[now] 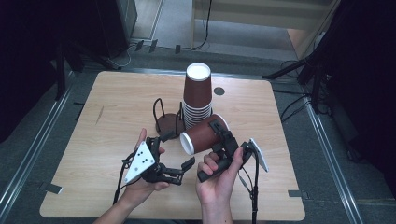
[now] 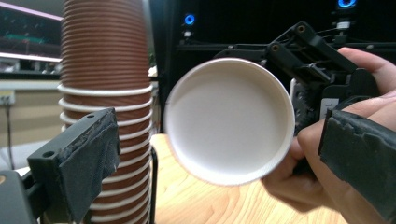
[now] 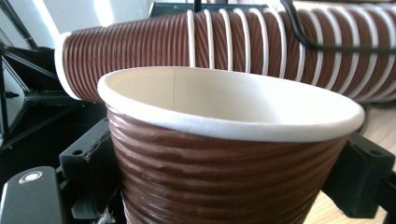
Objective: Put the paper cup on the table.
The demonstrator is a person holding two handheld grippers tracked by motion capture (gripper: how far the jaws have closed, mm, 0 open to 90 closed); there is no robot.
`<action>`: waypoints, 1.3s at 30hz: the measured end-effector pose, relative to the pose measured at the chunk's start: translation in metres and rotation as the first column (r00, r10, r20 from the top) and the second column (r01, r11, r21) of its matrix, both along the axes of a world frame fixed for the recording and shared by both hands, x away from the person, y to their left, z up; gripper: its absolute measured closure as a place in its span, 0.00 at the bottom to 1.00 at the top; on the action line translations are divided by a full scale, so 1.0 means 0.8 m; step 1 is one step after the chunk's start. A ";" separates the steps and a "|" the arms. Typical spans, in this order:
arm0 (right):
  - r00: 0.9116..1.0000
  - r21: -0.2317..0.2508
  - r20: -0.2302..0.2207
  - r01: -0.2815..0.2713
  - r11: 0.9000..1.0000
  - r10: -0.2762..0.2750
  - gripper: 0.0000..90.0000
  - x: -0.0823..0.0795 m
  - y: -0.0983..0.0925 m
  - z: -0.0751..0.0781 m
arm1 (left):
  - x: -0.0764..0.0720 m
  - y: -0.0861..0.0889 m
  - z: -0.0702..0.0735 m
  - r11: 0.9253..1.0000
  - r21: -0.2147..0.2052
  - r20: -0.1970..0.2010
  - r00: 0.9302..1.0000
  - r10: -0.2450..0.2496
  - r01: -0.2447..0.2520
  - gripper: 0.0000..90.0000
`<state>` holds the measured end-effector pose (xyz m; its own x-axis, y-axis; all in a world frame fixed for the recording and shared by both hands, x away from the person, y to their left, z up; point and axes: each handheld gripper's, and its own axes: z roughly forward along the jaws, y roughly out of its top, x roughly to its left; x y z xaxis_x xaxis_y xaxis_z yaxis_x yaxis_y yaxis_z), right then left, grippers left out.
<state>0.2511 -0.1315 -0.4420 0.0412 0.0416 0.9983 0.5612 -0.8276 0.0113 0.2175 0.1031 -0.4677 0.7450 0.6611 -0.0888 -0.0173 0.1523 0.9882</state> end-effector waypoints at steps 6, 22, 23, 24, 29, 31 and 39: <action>0.998 -0.100 0.061 0.010 0.995 -0.004 0.13 0.006 -0.009 0.009 | -0.002 0.016 -0.004 0.998 0.017 -0.047 0.997 0.060 -0.059 0.00; 0.986 -0.442 0.167 0.049 0.896 0.029 0.13 0.011 -0.007 0.022 | -0.009 0.071 -0.011 0.986 -0.014 -0.116 0.980 0.163 -0.166 0.00; 0.983 -0.460 0.178 0.053 0.886 0.034 0.13 0.012 -0.008 0.021 | -0.009 0.074 -0.012 0.985 -0.014 -0.120 0.978 0.171 -0.174 0.00; 0.981 -0.472 0.191 0.057 0.880 0.039 0.13 0.013 -0.008 0.021 | -0.009 0.078 -0.013 0.983 -0.015 -0.123 0.976 0.178 -0.181 0.00; 0.980 -0.527 0.199 0.090 0.845 0.020 0.13 0.012 -0.014 0.023 | -0.009 0.092 -0.016 0.978 -0.016 -0.139 0.969 0.204 -0.208 0.00; 0.978 -0.557 0.209 0.106 0.824 0.015 0.13 0.012 -0.018 0.023 | -0.009 0.098 -0.018 0.976 -0.013 -0.146 0.966 0.215 -0.219 0.00; 0.962 -0.611 0.271 0.194 0.767 -0.028 0.13 0.009 -0.037 0.013 | -0.007 0.133 -0.039 0.956 0.009 -0.178 0.940 0.291 -0.294 0.00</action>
